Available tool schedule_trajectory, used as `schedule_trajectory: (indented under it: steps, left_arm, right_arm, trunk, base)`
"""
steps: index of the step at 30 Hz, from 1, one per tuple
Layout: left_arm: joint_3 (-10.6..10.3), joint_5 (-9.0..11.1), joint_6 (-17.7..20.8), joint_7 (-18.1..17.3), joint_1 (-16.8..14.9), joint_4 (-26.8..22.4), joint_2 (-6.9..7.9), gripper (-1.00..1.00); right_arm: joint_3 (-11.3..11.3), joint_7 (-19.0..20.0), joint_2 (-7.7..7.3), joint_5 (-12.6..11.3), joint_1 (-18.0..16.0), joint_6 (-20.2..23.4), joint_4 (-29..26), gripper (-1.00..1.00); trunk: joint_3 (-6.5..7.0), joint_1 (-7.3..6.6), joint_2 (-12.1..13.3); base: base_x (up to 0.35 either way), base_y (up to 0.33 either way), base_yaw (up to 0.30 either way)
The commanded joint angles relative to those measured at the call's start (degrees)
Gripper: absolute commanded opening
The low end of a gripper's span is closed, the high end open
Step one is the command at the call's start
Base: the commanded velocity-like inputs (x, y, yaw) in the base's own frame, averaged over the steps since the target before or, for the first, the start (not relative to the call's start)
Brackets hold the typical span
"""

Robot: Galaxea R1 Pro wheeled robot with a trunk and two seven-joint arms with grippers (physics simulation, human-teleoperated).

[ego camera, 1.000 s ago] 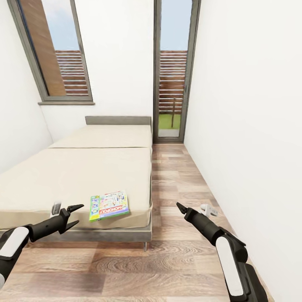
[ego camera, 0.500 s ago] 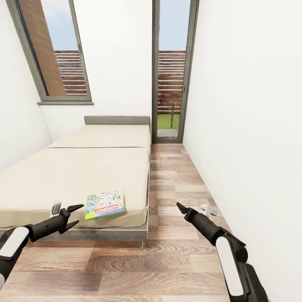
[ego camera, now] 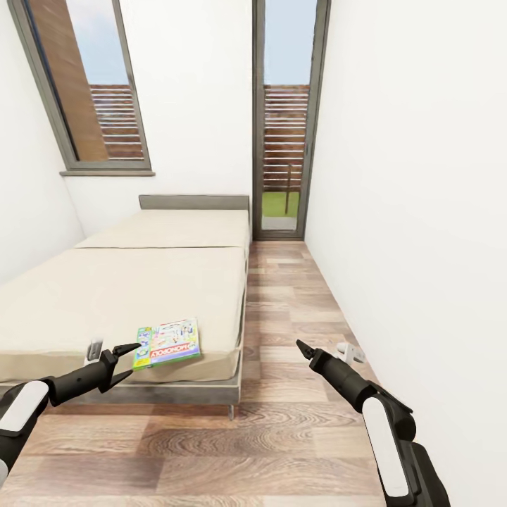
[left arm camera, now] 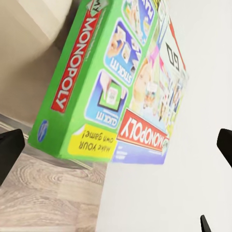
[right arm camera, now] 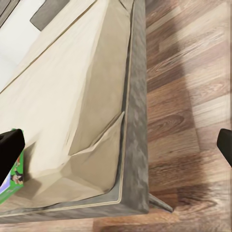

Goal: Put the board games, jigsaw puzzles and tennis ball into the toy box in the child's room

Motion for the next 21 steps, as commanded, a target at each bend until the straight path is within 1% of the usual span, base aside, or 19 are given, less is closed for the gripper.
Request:
schedule_trajectory:
  steps: [1, 21]
  left_arm:
    - [0.16, -0.21, 0.36, -0.24, -0.04, 0.02, -0.02, 1.0]
    - [0.25, -0.21, 0.37, -0.27, -0.04, 0.03, 0.07, 1.0]
  right_arm:
    - [-0.18, 0.32, 0.07, 0.02, -0.04, 0.36, -0.03, 1.0]
    - [-0.18, 0.32, 0.07, -0.04, -0.04, 0.36, -0.03, 1.0]
  trunk:
    - [-0.06, -0.01, -0.02]
    - [-0.06, -0.01, -0.02]
  base:
    - [0.0, -0.07, 0.0]
    - [0.0, -0.008, 0.0]
